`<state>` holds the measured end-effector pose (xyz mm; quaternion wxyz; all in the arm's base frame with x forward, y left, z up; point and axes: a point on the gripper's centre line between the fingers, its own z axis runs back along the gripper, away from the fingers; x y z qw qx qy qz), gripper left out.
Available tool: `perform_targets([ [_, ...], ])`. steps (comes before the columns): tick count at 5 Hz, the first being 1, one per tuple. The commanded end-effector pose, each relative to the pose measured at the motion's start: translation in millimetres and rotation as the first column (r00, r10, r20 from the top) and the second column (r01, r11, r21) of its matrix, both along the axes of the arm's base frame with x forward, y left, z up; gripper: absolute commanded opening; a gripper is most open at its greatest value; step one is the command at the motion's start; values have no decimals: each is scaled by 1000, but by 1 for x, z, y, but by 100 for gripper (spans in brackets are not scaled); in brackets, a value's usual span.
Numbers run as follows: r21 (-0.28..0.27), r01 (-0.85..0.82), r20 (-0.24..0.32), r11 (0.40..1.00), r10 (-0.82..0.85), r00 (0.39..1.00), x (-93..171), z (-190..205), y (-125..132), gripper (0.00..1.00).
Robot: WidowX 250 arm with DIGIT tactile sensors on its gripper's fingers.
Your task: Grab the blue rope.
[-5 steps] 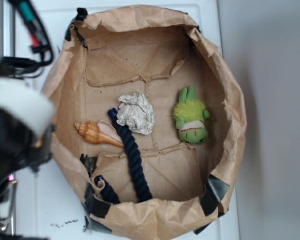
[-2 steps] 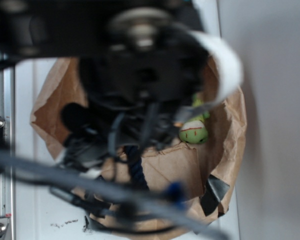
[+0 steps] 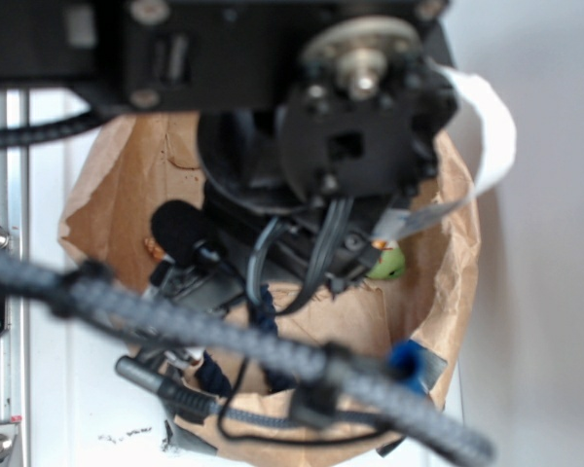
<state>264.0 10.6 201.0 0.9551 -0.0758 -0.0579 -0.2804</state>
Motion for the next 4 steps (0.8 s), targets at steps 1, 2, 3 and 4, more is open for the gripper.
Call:
perform_targets([
  [1, -41, 160, 216, 986, -148, 965, -35, 14, 18, 100],
  [2, 38, 188, 276, 981, -191, 942, -35, -9, 25, 100],
  [3, 102, 160, 263, 982, -182, 947, -17, -33, 38, 100],
  [4, 125, 142, 223, 982, -168, 960, 2, -40, 30, 100],
])
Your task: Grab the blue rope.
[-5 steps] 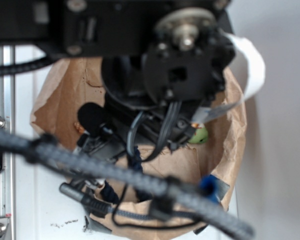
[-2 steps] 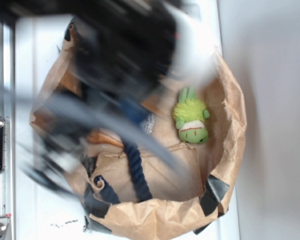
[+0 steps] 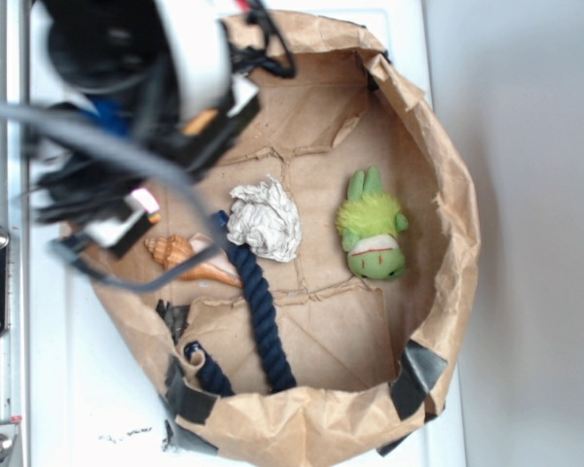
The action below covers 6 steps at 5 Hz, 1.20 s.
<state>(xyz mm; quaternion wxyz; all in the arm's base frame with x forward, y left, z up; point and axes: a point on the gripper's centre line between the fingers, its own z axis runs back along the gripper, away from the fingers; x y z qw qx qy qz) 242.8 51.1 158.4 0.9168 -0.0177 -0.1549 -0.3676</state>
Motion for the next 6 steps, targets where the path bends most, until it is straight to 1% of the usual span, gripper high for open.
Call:
perform_targets([
  [1, 105, -15, -13, 994, 17, 1000, 44, -3, -34, 100],
  [2, 172, 14, 15, 985, -17, 1000, 53, -26, -62, 100],
  [3, 262, 57, 42, 963, -70, 997, 36, -52, -88, 100],
  [4, 306, 63, 41, 950, -79, 996, 45, -76, -100, 100],
  [5, 316, 75, -14, 946, -74, 997, 67, -96, -95, 100],
  [6, 222, 148, -37, 964, -144, 989, 76, -99, -87, 100],
])
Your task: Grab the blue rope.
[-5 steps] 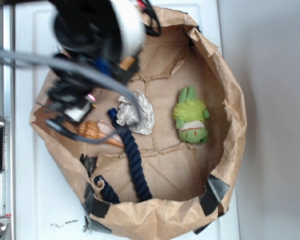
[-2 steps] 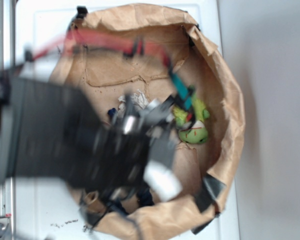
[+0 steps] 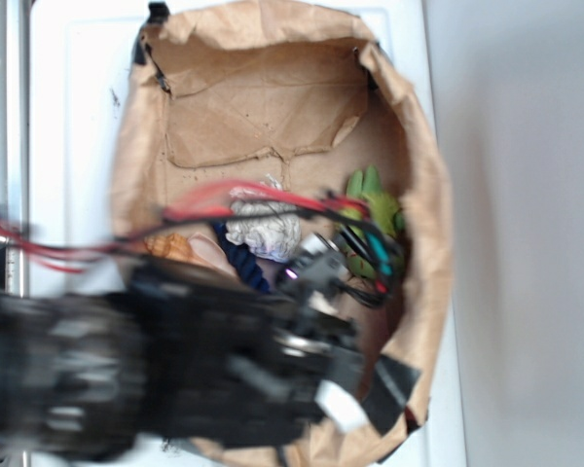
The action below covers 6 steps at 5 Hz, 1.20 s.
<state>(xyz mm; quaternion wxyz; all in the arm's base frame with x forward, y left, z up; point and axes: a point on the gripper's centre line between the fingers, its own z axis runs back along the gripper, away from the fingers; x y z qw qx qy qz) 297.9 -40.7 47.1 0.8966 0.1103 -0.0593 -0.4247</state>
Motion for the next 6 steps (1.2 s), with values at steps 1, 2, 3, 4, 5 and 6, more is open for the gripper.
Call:
perform_targets([
  [1, -242, 144, 41, 960, -138, 990, 18, 25, 18, 100],
  [2, -334, 156, 70, 930, -140, 988, 7, 50, 31, 100],
  [3, -324, 161, 96, 932, -137, 986, -1, 55, 35, 100],
  [4, -280, 200, 118, 939, -173, 978, -12, 48, 27, 100],
  [5, -283, 227, 102, 932, -206, 973, -21, 44, 16, 100],
  [6, -300, 231, 70, 925, -221, 973, -22, 34, 6, 100],
])
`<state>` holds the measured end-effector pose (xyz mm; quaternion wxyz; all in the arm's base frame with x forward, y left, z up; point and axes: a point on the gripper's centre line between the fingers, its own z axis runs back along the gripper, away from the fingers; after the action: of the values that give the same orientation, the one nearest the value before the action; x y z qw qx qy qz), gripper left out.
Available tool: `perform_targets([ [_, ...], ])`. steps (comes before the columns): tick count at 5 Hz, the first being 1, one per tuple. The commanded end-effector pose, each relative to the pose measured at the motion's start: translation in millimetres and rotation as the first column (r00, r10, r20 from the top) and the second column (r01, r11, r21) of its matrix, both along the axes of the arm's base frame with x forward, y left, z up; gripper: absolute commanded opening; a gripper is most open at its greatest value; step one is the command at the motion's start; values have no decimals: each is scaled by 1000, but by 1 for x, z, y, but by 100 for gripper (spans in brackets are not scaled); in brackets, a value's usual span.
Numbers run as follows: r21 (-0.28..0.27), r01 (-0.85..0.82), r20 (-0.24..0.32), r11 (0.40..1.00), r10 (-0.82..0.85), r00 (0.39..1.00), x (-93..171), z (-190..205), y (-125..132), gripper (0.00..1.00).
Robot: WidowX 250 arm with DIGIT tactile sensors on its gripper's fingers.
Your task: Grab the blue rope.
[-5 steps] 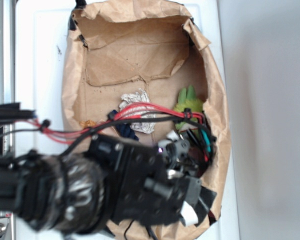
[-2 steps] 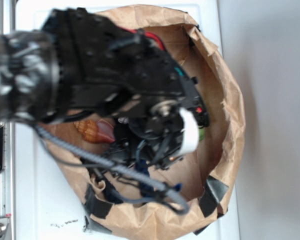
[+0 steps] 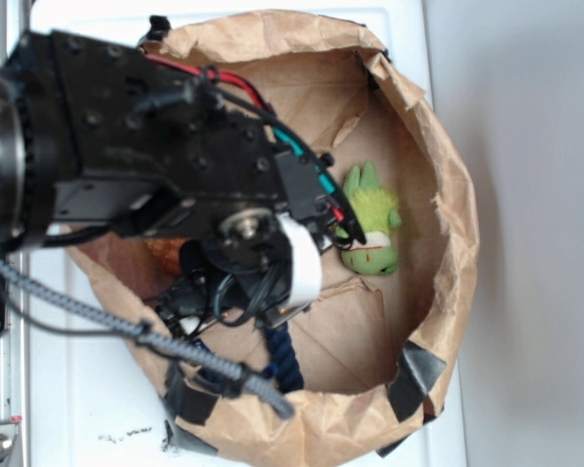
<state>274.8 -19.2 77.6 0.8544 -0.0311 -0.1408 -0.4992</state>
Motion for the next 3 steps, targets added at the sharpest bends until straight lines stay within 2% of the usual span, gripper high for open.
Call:
perform_targets([
  [1, -15, 24, -2, 1000, -24, 1000, 7, -3, -24, 100],
  [3, 23, 7, -19, 1000, -6, 1000, 20, -23, -43, 100],
])
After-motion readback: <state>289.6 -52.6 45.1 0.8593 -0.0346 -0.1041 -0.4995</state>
